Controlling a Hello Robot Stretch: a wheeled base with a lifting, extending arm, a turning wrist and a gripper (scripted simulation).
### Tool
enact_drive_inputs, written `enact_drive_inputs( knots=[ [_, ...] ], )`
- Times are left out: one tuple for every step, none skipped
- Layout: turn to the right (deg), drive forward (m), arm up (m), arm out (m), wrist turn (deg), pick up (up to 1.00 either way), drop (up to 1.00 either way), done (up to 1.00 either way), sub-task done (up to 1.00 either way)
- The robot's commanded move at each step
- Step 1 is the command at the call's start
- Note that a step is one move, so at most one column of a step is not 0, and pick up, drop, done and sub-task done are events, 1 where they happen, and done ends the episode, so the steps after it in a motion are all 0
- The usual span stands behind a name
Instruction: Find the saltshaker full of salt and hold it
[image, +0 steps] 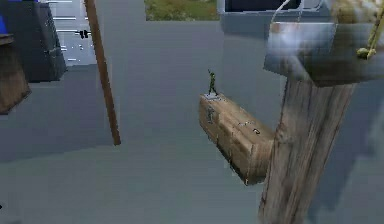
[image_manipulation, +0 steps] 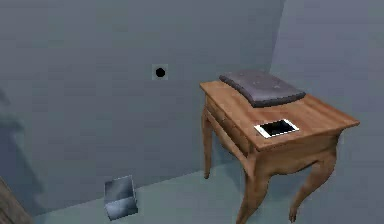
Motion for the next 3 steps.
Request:
enact_drive_inputs(
  knots=[
    [-15.0,0.00,0.00,0.00,0.0,0.00,0.00,0.00,0.00],
    [0.0,0.70,0.00,0.00,0.0,0.00,0.00,0.00,0.00],
    [-30.0,0.00,0.00,0.00,0.0,0.00,0.00,0.00,0.00]
  ],
)
